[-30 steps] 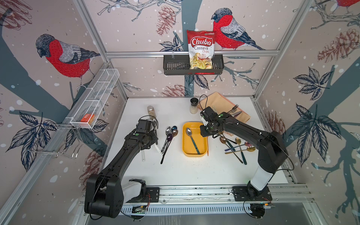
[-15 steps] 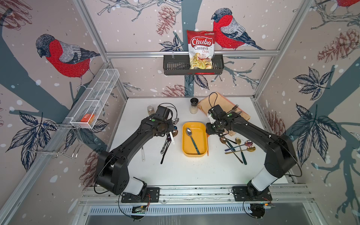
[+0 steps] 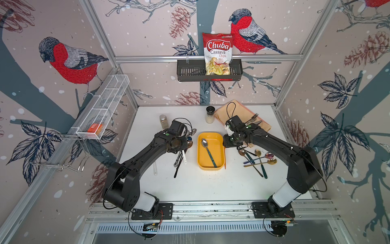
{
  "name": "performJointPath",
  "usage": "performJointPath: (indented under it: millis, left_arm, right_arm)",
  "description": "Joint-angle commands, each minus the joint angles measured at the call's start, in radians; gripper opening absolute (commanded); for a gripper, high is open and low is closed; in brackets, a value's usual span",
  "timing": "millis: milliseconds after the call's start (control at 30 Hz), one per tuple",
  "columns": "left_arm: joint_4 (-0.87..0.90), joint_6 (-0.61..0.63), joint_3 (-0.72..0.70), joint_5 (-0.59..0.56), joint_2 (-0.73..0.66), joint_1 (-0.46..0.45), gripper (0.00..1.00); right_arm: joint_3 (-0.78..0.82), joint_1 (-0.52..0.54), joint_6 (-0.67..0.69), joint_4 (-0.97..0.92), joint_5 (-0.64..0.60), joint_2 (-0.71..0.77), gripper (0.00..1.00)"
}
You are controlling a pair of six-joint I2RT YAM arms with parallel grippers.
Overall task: Put the spoon into the storage box
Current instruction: Place the spoon at the center of the board.
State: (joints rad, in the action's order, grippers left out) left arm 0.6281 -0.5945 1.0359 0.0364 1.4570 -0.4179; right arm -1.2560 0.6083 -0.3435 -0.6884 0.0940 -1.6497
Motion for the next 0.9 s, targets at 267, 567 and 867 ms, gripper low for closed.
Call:
performJointPath:
  millis: [267, 567, 867]
  left_arm:
    - [-0.038, 0.145, -0.085, 0.082, 0.112, 0.002, 0.09]
    - [-0.053, 0.159, -0.109, 0.102, 0.14, 0.001, 0.12]
    - [-0.045, 0.162, -0.117, 0.103, 0.112, 0.001, 0.19]
  right_arm:
    - [0.039, 0.009, -0.01, 0.022, 0.004, -0.001, 0.45]
    - [0.043, 0.01, -0.004, 0.024, 0.009, -0.012, 0.47]
    - [0.03, 0.01, 0.003, 0.023, 0.01, -0.029, 0.51]
